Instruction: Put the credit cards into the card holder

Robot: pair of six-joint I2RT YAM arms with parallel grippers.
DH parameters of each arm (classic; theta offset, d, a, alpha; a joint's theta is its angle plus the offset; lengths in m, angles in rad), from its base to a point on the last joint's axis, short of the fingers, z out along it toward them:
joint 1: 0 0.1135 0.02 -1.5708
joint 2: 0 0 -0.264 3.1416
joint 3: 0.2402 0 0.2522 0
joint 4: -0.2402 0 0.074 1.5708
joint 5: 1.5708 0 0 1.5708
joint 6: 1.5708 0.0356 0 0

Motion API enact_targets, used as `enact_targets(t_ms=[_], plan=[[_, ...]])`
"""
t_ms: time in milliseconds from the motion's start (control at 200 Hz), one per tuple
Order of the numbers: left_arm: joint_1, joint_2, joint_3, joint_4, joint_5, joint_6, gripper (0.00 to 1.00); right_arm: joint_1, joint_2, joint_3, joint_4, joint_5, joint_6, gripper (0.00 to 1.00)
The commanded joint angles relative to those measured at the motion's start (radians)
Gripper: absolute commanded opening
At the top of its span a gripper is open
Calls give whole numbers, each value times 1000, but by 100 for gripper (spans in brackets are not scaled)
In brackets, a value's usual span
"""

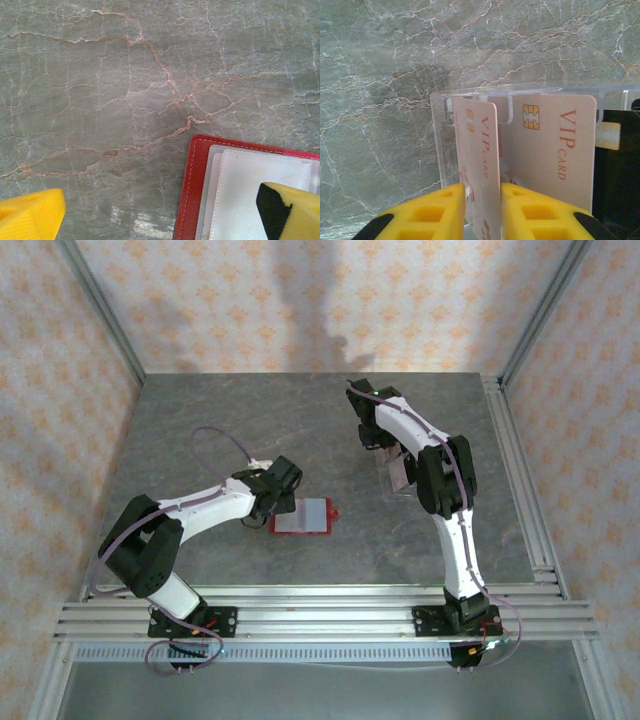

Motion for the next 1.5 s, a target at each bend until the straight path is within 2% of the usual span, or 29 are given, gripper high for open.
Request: enact_targets(t_ms=[0, 536, 1496], plan=[[12, -2, 0, 4, -12, 7, 100, -8, -7, 15, -24, 3, -9, 23], [13, 6, 3, 9, -9, 6, 100, -20, -25, 20, -18, -34, -7, 16], [13, 15, -3, 16, 0, 1, 100, -25, -42, 47, -16, -60, 0, 17]])
